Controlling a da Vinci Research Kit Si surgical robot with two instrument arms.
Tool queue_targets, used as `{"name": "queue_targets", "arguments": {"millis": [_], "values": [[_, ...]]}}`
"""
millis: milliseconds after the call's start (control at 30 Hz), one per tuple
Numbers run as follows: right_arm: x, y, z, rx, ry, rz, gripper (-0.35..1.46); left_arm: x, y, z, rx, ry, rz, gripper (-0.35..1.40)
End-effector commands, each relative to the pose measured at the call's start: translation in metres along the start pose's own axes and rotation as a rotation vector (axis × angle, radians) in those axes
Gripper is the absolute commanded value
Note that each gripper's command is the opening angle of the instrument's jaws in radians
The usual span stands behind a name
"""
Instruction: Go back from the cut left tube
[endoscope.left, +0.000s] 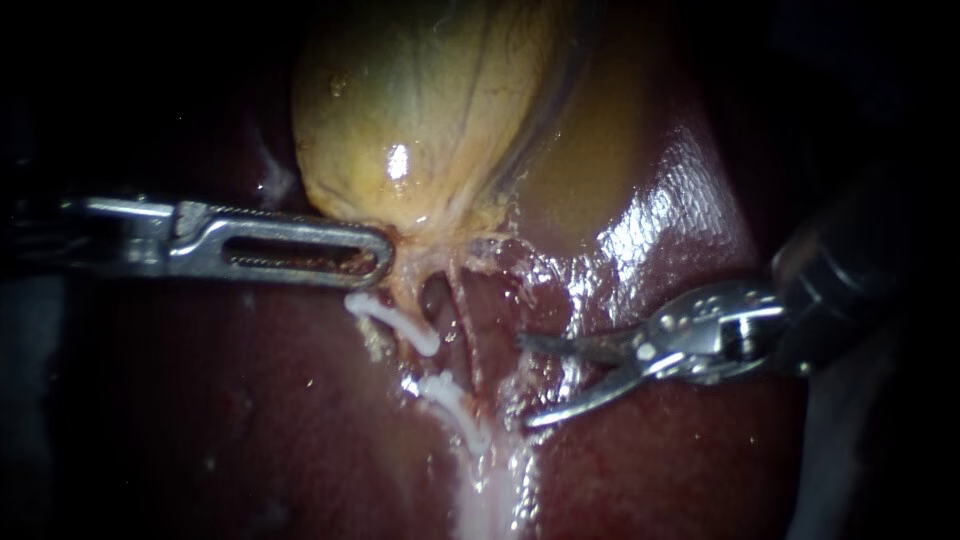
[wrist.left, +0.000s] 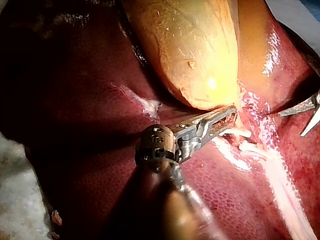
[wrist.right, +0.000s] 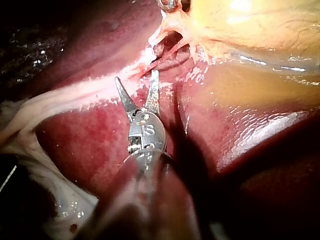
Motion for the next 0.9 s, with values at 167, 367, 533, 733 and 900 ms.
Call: {"name": "queue_targets", "arguments": {"millis": [167, 367, 533, 733, 900], "values": [[0.0004, 0.0006, -0.0016, -0.017, 0.004, -0.012, 1.43, 0.0000, 0.0000, 0.0000, 0.000, 0.000, 0.000, -0.35], [0.0004, 0.0008, -0.0021, -0.017, 0.009, -0.028, 1.43, -0.0001, 0.0000, 0.0001, 0.001, 0.001, 0.000, -0.35], [0.0003, 0.0011, -0.0021, -0.018, 0.013, -0.039, 1.43, -0.0005, -0.0006, 0.0008, 0.004, 0.004, 0.004, -0.35], [0.0002, 0.0015, -0.0025, -0.031, 0.013, -0.043, 1.43, -0.0012, -0.0017, 0.0023, 0.008, 0.008, 0.011, -0.35], [0.0004, 0.0017, -0.0029, -0.035, 0.018, -0.043, 1.43, -0.0020, -0.0023, 0.0043, -0.001, -0.007, 0.017, -0.35]]}}
